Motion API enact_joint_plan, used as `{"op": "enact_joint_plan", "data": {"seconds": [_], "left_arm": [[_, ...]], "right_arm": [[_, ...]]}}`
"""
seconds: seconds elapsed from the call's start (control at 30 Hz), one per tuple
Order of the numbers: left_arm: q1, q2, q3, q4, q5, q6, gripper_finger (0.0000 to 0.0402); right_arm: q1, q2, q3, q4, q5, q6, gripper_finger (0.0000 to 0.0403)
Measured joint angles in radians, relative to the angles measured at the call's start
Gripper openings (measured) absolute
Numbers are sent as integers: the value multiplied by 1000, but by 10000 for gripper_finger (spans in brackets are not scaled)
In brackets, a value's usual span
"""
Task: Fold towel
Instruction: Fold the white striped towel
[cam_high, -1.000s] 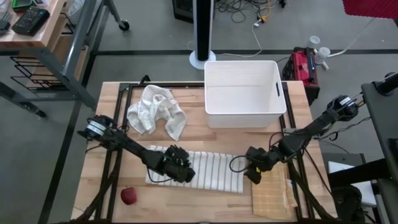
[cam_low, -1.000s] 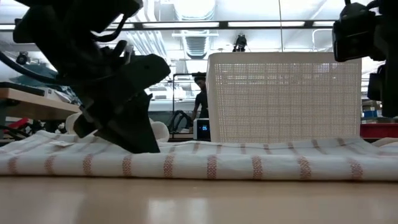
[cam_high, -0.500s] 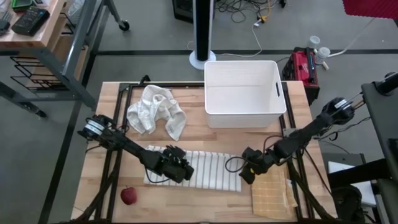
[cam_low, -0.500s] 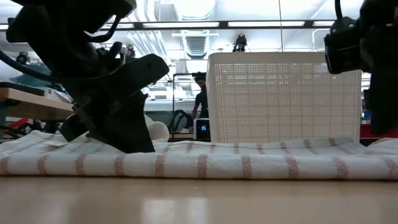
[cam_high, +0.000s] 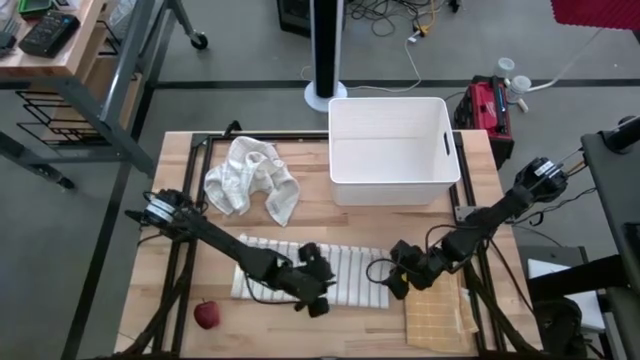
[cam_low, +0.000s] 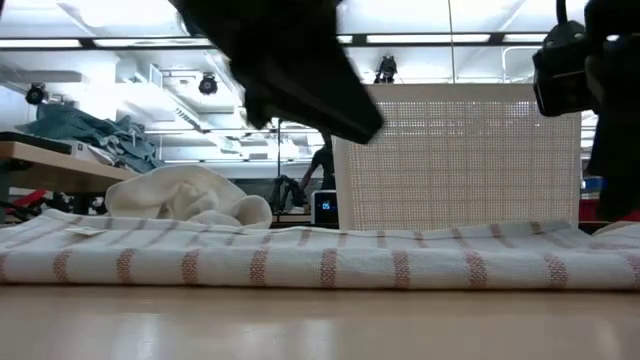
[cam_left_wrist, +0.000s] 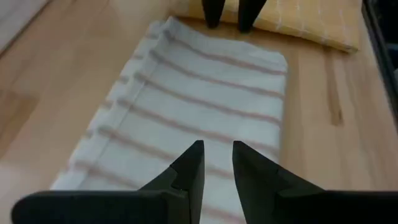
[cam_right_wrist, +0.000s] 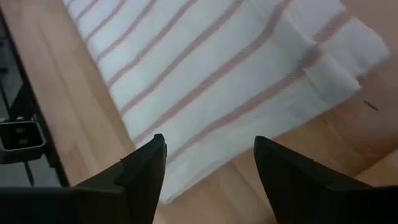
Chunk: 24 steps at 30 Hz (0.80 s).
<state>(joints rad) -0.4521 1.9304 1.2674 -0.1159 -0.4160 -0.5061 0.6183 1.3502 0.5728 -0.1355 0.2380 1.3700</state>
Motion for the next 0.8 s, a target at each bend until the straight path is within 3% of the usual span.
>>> {"op": "enact_joint_plan", "data": {"seconds": [0.2, 0.5, 0.8], "left_arm": [[52, 171, 157, -68, 40, 86, 75], [92, 349, 396, -331, 39, 19, 75], [93, 359, 407, -401, 32, -133, 75]], "right_arm": [[16, 8, -22, -4, 9, 46, 236], [32, 8, -33, 6, 3, 117, 238], [32, 8, -122, 159, 26, 217, 238]]}}
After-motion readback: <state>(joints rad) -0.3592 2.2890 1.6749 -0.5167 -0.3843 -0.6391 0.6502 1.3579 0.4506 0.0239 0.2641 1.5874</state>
